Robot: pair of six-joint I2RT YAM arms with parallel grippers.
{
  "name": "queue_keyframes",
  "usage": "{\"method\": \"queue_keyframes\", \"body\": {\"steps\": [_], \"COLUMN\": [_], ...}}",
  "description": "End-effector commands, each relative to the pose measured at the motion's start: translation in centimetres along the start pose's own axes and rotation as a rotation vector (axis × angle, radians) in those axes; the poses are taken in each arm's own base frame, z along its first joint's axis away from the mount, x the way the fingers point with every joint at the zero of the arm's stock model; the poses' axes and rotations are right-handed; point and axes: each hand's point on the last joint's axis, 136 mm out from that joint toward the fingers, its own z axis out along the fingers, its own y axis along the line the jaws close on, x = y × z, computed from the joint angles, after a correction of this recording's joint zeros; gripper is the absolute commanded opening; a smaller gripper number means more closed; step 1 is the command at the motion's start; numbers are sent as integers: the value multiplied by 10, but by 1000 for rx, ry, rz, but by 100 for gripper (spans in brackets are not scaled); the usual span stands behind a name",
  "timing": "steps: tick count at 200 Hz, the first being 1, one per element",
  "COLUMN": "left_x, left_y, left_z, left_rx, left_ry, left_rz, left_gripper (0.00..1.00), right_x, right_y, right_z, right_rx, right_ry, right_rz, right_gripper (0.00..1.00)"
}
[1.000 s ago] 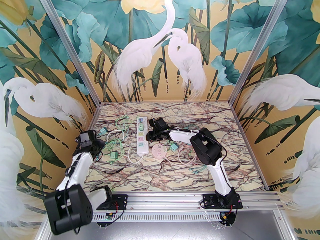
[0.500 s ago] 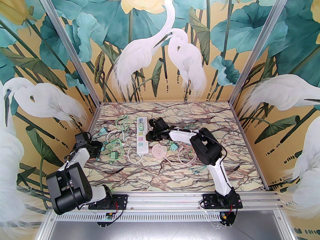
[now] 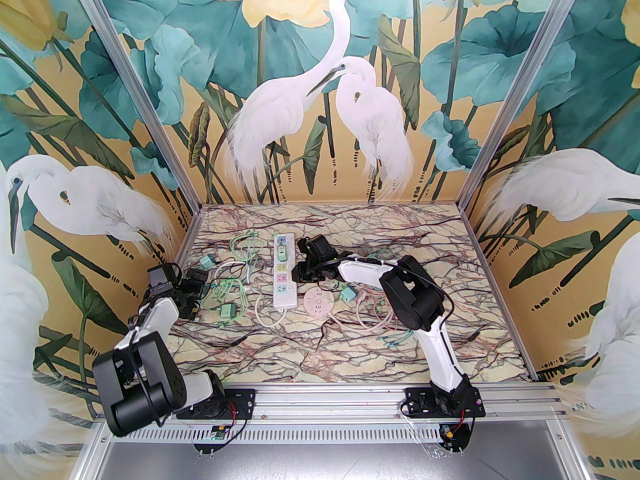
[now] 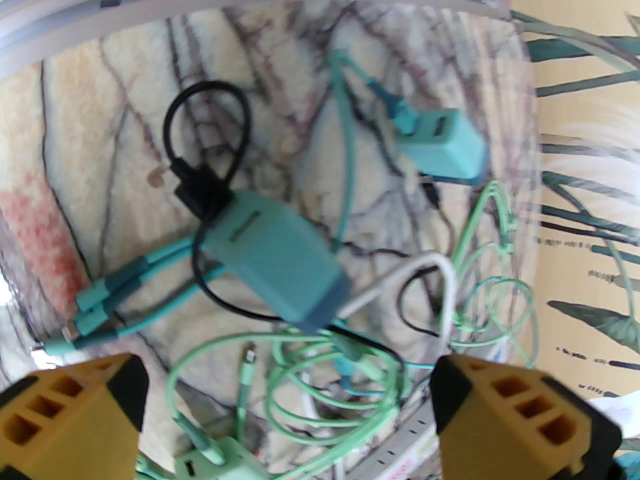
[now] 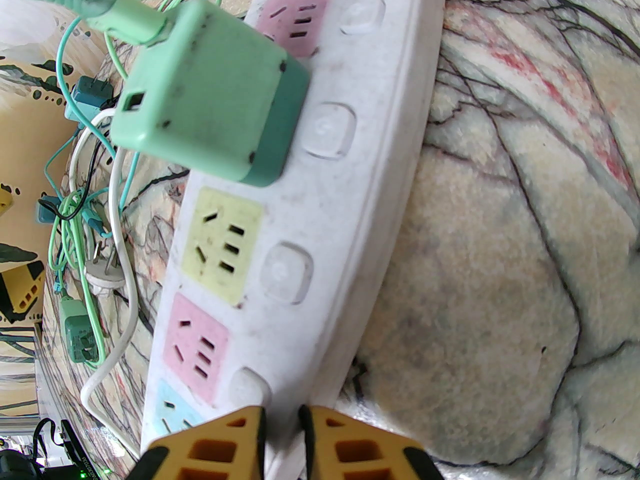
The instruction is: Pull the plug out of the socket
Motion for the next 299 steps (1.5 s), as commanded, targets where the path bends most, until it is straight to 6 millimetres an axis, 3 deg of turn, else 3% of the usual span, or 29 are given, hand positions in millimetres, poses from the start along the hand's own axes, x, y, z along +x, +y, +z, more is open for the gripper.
{"method": "queue_keyframes", "body": {"steps": [1,35,70,108,146,177,201,246,299], "left_x": [2,21,52,94,141,176,193,211,215], "left_y": [-22,-51,-75,-101,-128,-151,-158,-162,-159], "left_z": [-16,-35,-45,-46,-41,-39,-31,-18,-3], "left_rx": [69,127,184,262,264,279,280,280,250], "left_ry": [-25,-55,-40,10,25,33,52,72,82], "left_rz": [68,206,361,484,701,879,939,984,1001], "left_gripper": [100,100,100,100,100,100,98,91,86], "right_x": [65,43,4,-43,-72,-83,-89,-99,-93], "right_y": [-38,-18,0,-11,-20,-21,-22,-26,-35], "right_z": [22,5,-19,-36,-24,-4,7,20,38], "right_rx": [114,59,6,-17,-71,-99,-117,-141,-145], "right_ry": [165,76,-33,-126,-158,-161,-166,-192,-160], "right_rz": [50,15,12,106,185,218,238,254,273], "right_gripper": [24,27,35,35,34,33,33,33,31]}}
